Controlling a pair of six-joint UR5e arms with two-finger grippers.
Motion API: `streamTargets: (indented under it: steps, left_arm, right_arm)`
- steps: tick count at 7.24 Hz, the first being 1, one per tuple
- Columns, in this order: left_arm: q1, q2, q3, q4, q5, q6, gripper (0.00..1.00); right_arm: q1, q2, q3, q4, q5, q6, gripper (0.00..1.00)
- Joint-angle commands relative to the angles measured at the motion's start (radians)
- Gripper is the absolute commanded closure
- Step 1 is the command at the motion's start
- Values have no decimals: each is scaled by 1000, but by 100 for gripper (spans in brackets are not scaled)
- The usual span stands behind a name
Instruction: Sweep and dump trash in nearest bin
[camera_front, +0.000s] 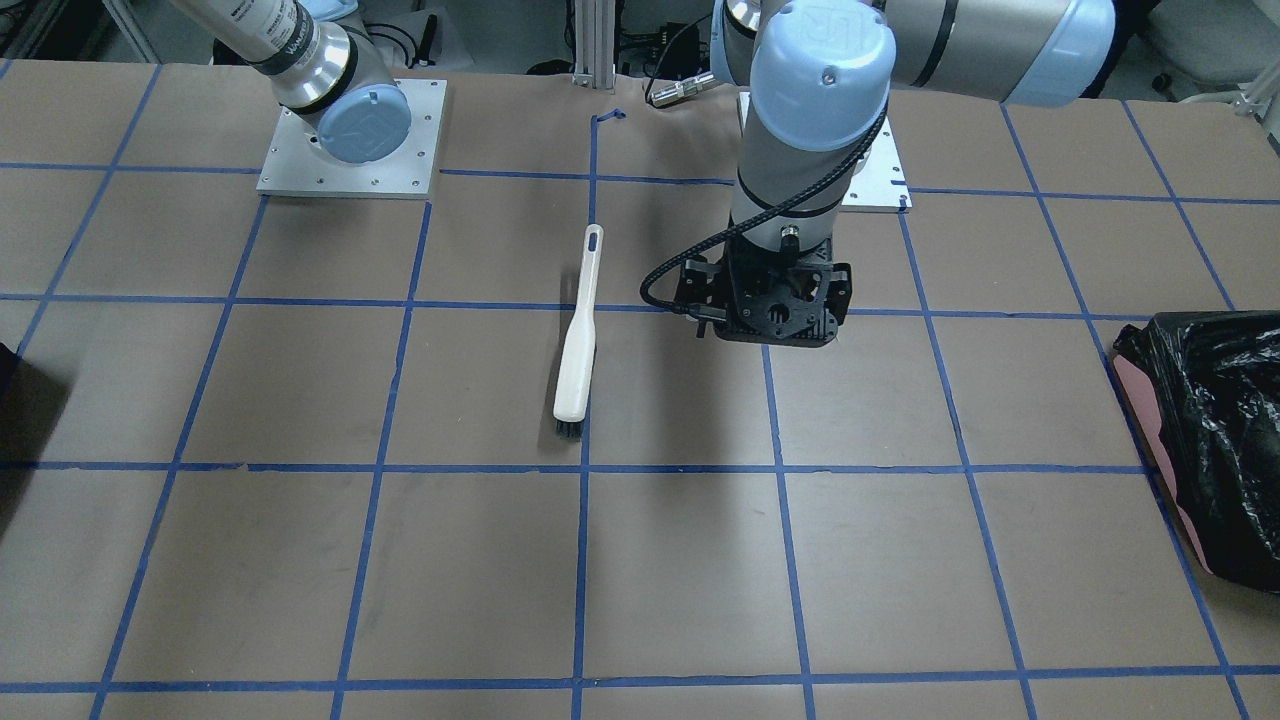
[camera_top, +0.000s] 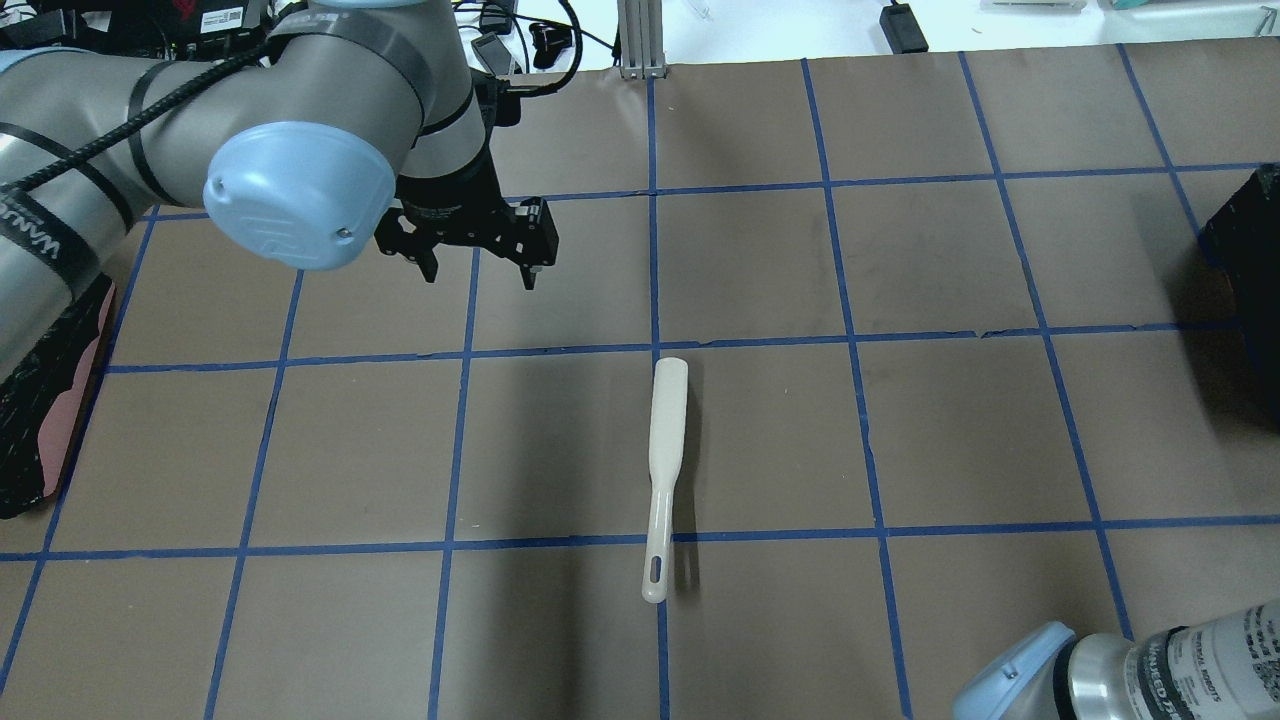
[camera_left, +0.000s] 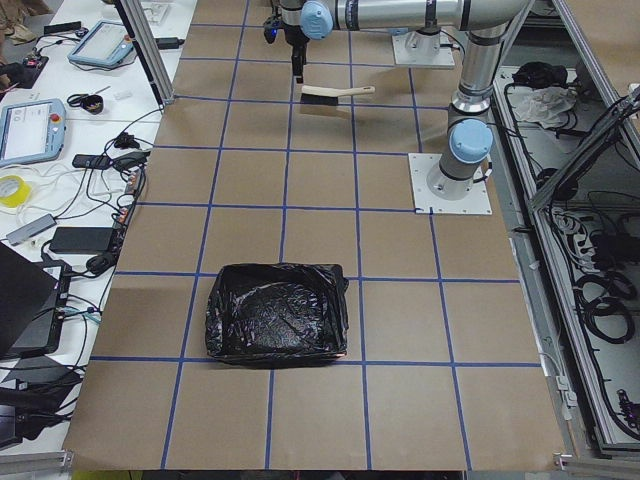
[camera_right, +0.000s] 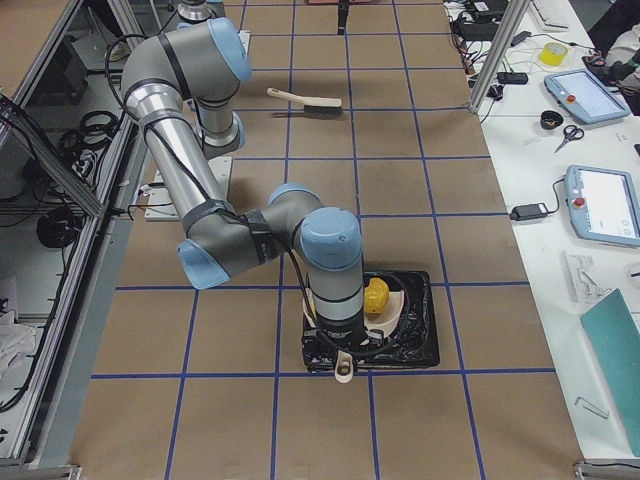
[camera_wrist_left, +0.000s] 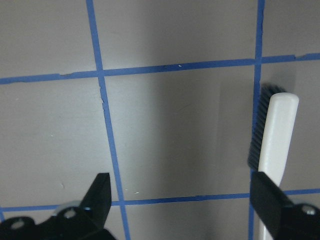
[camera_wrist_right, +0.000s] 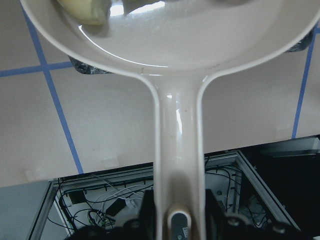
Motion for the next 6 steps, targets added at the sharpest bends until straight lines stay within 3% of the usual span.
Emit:
streamTargets:
  steps: [1, 2, 4, 6]
  left_arm:
    - [82, 47, 5, 0, -28, 58, 0]
    - [136, 84, 20, -78, -35, 116, 0]
    - [170, 141, 41, -160, -24, 185, 0]
    - [199, 159, 19, -192, -47, 190, 0]
  right_arm:
    - [1, 0, 54, -76, -28, 5, 100]
    - [1, -5, 53, -82, -67, 4, 100]
    - [1, -17, 54, -201, -149, 77, 100]
    - [25, -48, 54, -232, -161, 59, 100]
